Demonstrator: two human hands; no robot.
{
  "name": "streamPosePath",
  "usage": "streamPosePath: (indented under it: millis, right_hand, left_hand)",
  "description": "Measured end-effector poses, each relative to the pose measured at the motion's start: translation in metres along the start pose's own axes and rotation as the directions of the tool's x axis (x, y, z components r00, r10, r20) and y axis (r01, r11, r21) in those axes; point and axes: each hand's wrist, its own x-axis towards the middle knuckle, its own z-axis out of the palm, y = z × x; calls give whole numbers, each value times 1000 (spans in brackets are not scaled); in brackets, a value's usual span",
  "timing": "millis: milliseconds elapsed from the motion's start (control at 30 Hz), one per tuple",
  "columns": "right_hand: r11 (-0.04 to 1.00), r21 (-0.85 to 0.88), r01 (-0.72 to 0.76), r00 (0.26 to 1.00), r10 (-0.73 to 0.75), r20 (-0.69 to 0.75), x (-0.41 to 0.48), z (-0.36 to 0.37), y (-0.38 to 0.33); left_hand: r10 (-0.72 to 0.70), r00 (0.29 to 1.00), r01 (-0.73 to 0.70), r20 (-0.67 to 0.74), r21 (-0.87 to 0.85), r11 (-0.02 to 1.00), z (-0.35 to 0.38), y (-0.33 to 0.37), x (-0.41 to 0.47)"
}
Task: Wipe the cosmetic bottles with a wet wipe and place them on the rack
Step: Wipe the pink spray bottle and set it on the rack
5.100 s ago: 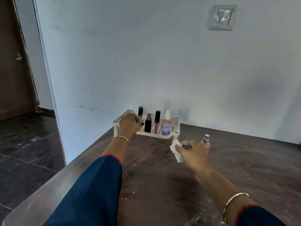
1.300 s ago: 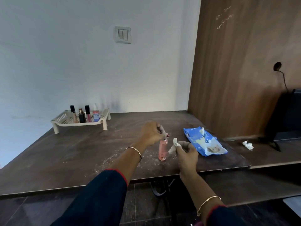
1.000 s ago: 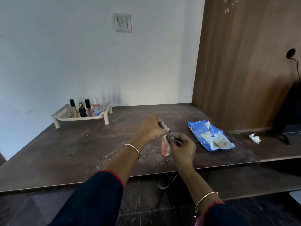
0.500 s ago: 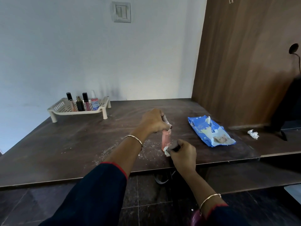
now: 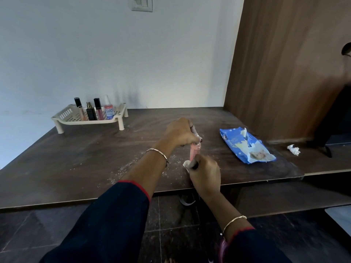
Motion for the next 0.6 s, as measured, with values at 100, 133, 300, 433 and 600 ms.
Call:
streamPosePath:
  millis: [100, 133, 300, 433, 600]
  right_hand:
    - [999, -31, -26, 1000, 26, 5, 5, -2, 3]
    - [999, -25, -39, 999, 40, 19, 6, -4, 5]
    - [990, 68, 127, 991, -124, -43, 11, -20, 11]
    - [963, 122, 239, 964, -221, -147, 28, -25, 11]
    - [981, 159, 114, 991, -100, -91, 20, -23, 19]
  left_hand:
    - [-3, 1000, 3, 15, -22, 1000, 0, 0, 0]
    - [-3, 1000, 4, 20, -33, 999, -1, 0, 1]
    - [10, 1000, -9, 27, -65, 998, -2, -2, 3]
    - [9, 999, -5, 47, -70, 998, -2, -3, 5]
    - [3, 997, 4, 82, -85, 996, -4, -5, 6]
